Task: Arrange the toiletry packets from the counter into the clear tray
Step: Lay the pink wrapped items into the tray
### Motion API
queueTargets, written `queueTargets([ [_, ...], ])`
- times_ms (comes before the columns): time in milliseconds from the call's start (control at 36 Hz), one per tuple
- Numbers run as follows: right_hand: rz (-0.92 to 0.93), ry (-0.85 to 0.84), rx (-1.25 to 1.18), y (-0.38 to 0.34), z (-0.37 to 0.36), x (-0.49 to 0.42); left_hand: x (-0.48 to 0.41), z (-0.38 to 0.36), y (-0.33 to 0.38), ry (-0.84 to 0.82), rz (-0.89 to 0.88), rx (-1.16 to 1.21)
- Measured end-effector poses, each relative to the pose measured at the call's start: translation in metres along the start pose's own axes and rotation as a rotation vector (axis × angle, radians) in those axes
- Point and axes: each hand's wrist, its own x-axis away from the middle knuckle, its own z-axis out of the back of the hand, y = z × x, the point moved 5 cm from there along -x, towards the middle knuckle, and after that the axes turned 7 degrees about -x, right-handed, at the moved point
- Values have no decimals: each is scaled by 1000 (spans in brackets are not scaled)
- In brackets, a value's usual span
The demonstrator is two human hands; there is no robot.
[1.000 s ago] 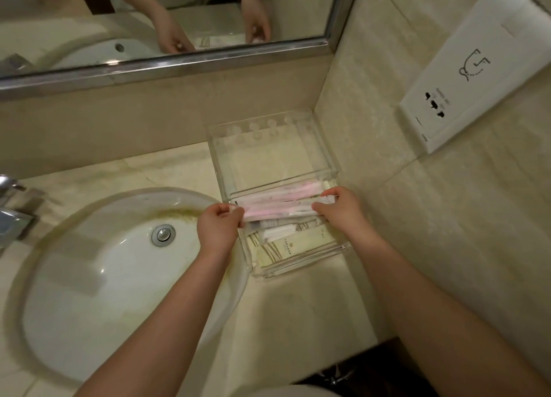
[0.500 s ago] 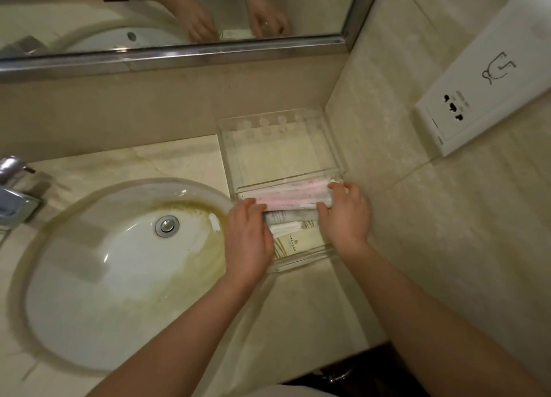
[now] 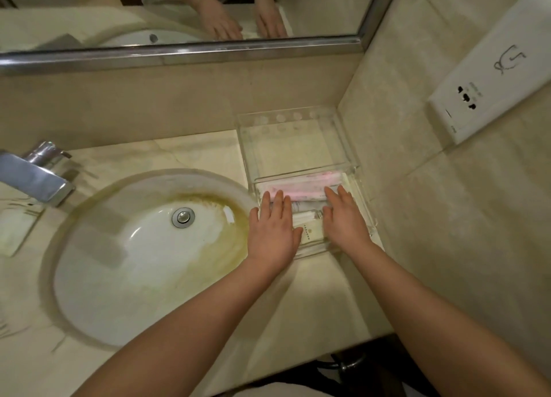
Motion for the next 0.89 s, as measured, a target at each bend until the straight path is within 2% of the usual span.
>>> queueTargets([
  [194, 22, -60, 17, -8, 1, 8, 0, 2, 0, -48, -31, -62],
  [333, 46, -44, -34, -30, -1, 26, 18, 15, -3, -75, 9, 55],
  [500, 275, -88, -126, -99, -27, 51, 69, 40, -45, -9, 249, 220],
  [722, 546, -309, -180, -208, -101, 122, 184, 54, -149, 118, 610, 313],
  [889, 643, -448, -165, -274, -153, 164, 255, 60, -235, 208, 804, 368],
])
